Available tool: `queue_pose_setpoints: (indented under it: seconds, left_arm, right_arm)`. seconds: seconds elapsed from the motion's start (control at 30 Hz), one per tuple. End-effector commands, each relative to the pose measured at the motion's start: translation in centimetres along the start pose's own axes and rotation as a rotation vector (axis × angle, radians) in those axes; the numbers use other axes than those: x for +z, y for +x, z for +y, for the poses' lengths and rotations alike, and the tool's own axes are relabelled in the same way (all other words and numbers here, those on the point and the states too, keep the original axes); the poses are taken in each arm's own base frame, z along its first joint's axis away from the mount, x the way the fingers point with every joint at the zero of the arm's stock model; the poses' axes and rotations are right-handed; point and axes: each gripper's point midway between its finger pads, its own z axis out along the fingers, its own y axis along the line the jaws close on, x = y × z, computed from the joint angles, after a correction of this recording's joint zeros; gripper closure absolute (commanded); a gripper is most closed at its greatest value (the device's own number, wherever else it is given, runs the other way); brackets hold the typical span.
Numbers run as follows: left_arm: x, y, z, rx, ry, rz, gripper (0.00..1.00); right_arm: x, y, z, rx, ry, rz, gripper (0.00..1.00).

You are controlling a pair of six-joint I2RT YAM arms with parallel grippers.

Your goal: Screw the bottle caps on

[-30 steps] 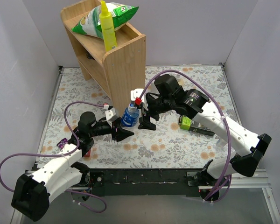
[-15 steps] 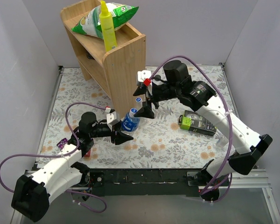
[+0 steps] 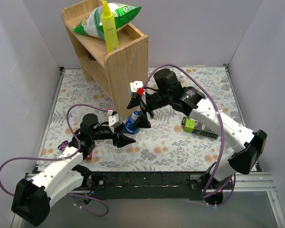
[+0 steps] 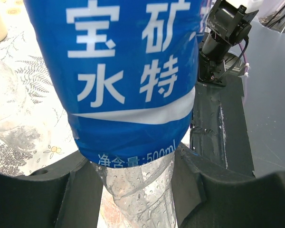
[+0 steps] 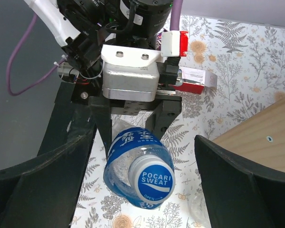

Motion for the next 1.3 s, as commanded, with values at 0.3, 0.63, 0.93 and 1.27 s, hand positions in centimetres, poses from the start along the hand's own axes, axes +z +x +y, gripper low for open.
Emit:
queue_pose_setpoints:
  seconds: [0.3,0.63,0.93,1.27]
  left_arm:
    - [0.0,-2.3,1.4,-0.022,-0.058,-0.058,1.00]
    - [-0.2,-2.4,2.3,-0.054,-0.085,-0.073,1.00]
    - [-0.5,-3.0,2.6,-0.022,-0.094,-0.094,1.00]
    - [-0.8,-3.4,2.3,0.023,-0.096,-0.108,1.00]
  right_arm:
    - [-0.7,-0.8,1.0,-0.092,0.002,-0.009,0.02]
    - [-1.4,0.5,1.0,-0.096,0.045,0.044,0.02]
    - [-1.6,1.8,0.2,-0.052,0.113,0.085,0.02]
    - [-1.9,2.4,-1.1,-0.003,0.188,0.126,0.02]
